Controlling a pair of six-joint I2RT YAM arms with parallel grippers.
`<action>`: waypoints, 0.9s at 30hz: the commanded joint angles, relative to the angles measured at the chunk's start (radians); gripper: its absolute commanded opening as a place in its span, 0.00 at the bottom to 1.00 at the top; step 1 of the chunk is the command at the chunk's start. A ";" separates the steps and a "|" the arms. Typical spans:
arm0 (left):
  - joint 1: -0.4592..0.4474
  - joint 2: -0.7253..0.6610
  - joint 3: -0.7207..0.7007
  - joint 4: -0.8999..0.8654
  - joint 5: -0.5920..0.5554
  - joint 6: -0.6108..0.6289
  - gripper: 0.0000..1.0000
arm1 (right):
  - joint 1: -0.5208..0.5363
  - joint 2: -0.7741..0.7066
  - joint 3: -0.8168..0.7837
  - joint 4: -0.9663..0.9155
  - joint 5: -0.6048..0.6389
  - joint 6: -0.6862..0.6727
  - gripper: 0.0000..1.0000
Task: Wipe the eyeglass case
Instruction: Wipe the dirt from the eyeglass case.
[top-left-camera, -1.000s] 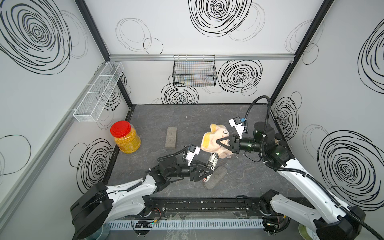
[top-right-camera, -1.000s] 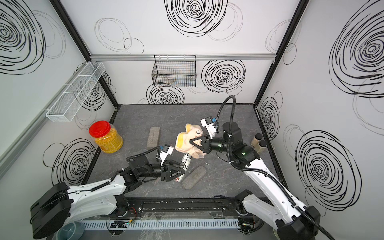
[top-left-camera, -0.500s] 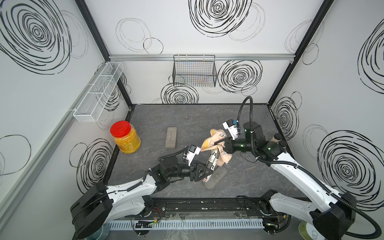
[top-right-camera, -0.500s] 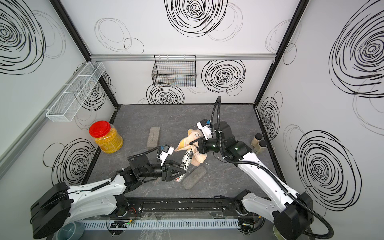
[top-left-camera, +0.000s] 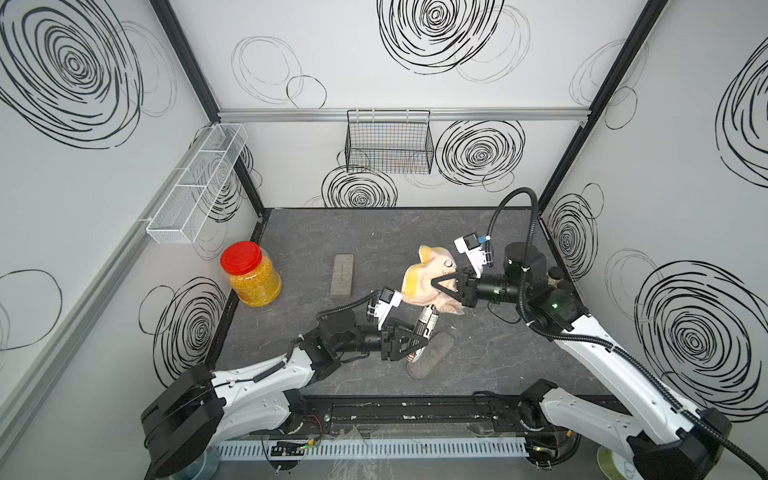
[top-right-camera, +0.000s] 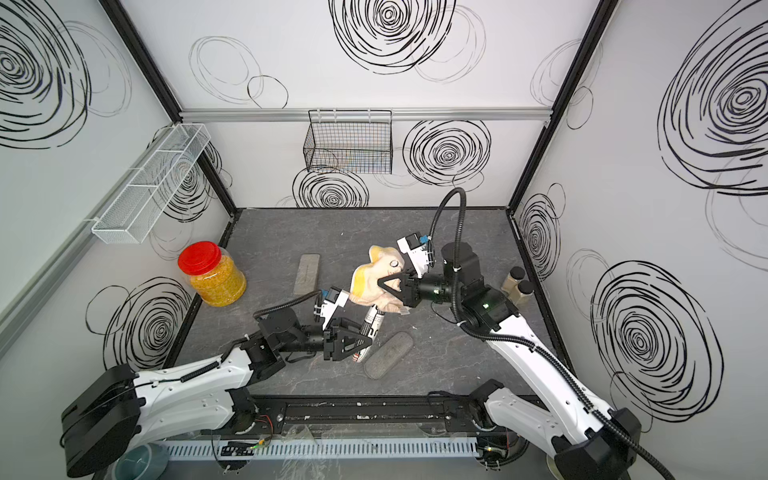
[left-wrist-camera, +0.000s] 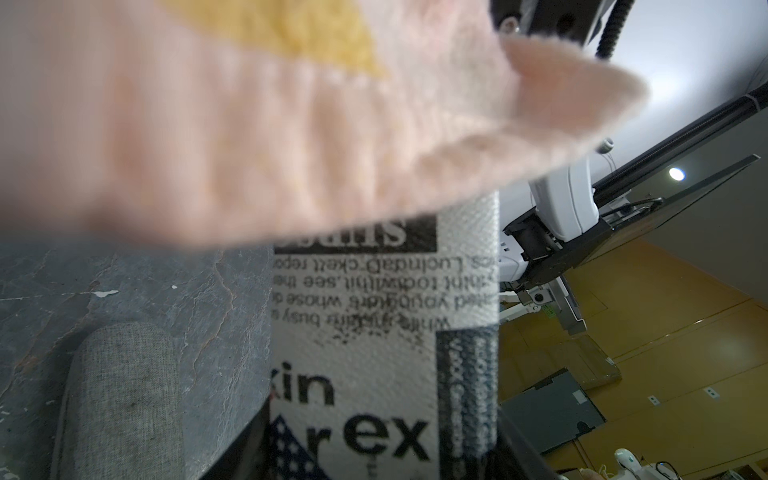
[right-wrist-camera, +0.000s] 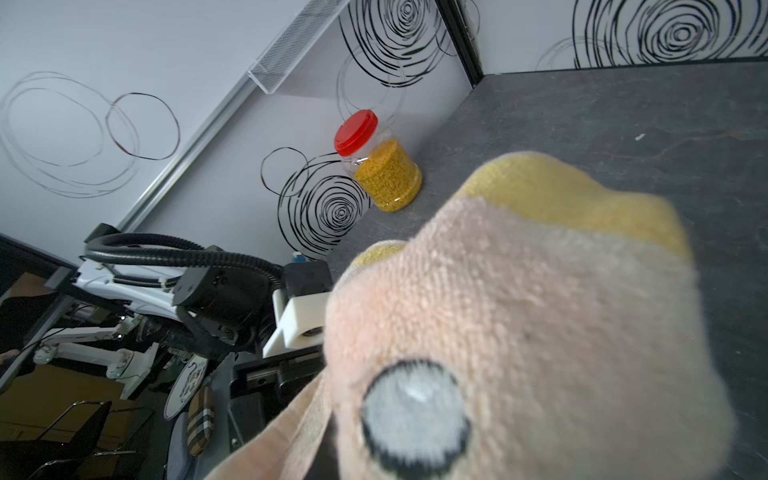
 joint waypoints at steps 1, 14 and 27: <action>-0.006 -0.012 0.032 0.068 0.003 0.023 0.55 | 0.027 0.047 0.026 -0.109 0.126 -0.049 0.00; -0.130 -0.004 0.325 -0.796 -0.396 0.549 0.58 | -0.050 0.072 0.096 -0.288 0.437 -0.093 0.00; -0.296 0.125 0.598 -1.162 -0.812 0.832 0.57 | -0.133 0.035 0.265 -0.448 0.333 -0.170 0.00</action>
